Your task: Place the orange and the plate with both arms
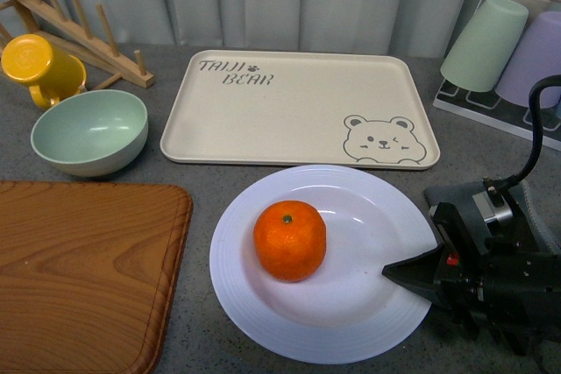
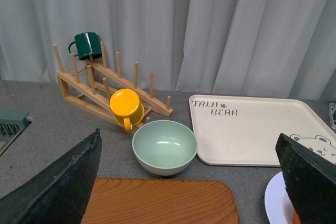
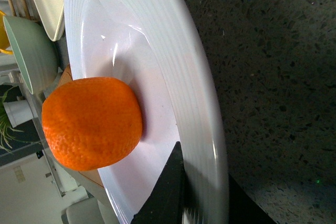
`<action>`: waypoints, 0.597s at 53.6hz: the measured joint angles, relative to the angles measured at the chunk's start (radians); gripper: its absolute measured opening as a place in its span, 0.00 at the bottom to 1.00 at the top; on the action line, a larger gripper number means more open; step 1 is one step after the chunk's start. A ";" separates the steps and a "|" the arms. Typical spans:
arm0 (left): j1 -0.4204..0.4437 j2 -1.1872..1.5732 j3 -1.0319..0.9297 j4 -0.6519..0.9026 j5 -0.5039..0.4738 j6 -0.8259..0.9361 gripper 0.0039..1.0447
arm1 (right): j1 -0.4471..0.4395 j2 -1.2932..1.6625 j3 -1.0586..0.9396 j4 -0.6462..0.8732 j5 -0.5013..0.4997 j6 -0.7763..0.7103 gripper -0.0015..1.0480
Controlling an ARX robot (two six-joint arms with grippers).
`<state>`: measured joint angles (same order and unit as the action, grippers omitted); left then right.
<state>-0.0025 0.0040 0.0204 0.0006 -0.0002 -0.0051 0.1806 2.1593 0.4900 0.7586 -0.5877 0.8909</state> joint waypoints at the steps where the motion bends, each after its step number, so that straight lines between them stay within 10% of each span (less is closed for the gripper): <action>1: 0.000 0.000 0.000 0.000 0.000 0.000 0.94 | 0.000 -0.004 -0.004 0.005 0.002 0.000 0.04; 32: 0.000 0.000 0.000 0.000 0.000 0.000 0.94 | -0.023 -0.229 -0.047 0.051 0.008 0.136 0.04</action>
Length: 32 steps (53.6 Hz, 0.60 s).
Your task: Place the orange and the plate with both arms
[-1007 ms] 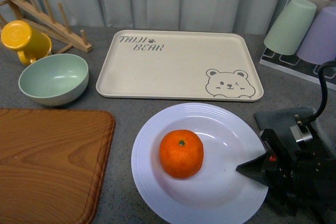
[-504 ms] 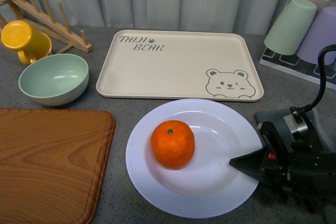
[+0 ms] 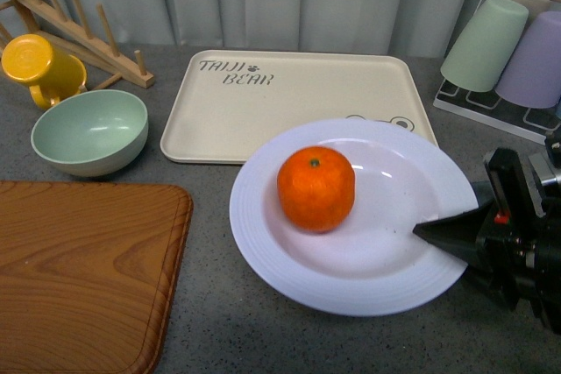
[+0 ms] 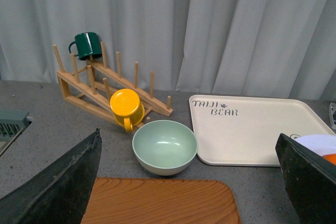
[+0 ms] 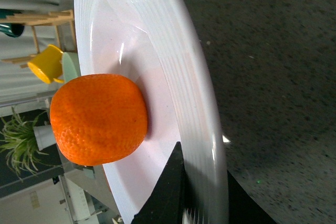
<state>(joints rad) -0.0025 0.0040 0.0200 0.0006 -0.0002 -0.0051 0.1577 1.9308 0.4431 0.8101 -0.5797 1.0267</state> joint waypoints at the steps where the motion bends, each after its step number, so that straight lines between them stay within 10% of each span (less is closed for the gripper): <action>1: 0.000 0.000 0.000 0.000 0.000 0.000 0.94 | 0.000 0.001 0.010 0.000 0.000 0.003 0.04; 32: 0.000 0.000 0.000 0.000 0.000 0.000 0.94 | 0.063 0.256 0.490 -0.177 0.051 0.038 0.04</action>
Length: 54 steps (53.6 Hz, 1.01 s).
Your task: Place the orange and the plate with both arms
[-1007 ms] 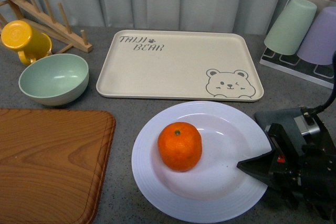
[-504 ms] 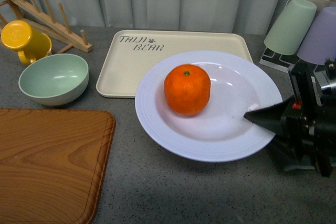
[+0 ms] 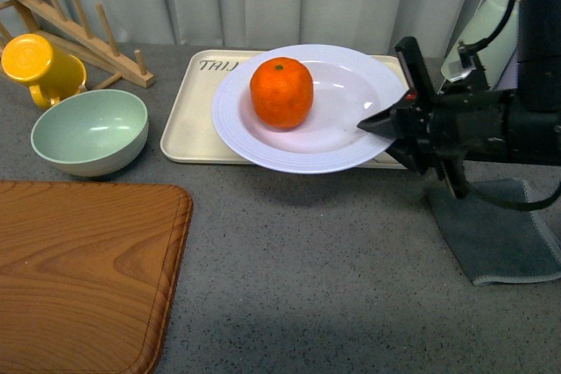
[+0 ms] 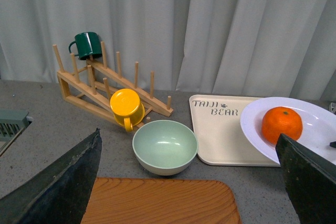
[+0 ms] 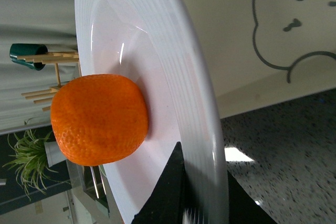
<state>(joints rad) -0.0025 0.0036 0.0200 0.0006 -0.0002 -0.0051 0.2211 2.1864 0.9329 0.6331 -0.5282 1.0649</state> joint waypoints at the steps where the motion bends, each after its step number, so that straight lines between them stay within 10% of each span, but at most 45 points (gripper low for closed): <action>1: 0.000 0.000 0.000 0.000 0.000 0.000 0.94 | 0.005 0.013 0.016 -0.003 0.002 0.002 0.04; 38: 0.000 0.000 0.000 0.000 0.000 0.000 0.94 | 0.042 0.254 0.366 -0.203 0.043 0.021 0.04; 54: 0.000 0.000 0.000 0.000 0.000 0.000 0.94 | 0.035 0.248 0.366 -0.227 0.061 -0.013 0.44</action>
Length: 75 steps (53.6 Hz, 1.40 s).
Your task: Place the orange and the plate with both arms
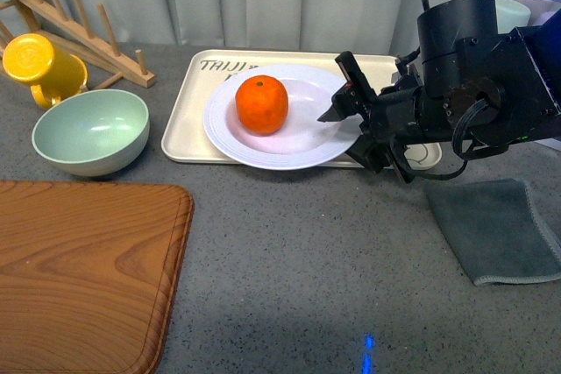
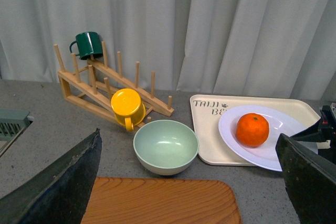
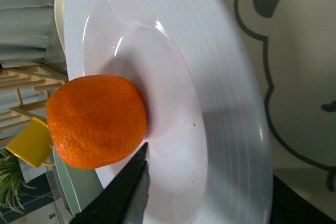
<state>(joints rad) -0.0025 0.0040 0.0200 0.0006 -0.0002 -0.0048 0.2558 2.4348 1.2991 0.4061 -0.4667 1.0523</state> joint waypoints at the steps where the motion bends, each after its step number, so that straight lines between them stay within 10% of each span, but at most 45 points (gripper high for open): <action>1: 0.000 0.000 0.000 0.000 0.000 0.000 0.94 | -0.001 -0.002 -0.002 -0.001 0.003 -0.003 0.46; 17: 0.000 0.000 0.000 0.000 0.000 0.000 0.94 | -0.047 -0.174 -0.129 0.004 0.021 -0.070 0.93; 42: 0.000 0.000 0.000 0.000 0.000 0.000 0.94 | -0.019 -0.829 -0.673 0.011 0.547 -0.800 0.91; 75: 0.000 0.000 0.000 0.000 0.000 0.000 0.94 | -0.013 -1.776 -1.166 -0.203 0.649 -1.056 0.91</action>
<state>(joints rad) -0.0025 0.0040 0.0204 0.0006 -0.0002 -0.0048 0.2428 0.6590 0.1333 0.2028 0.1825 -0.0036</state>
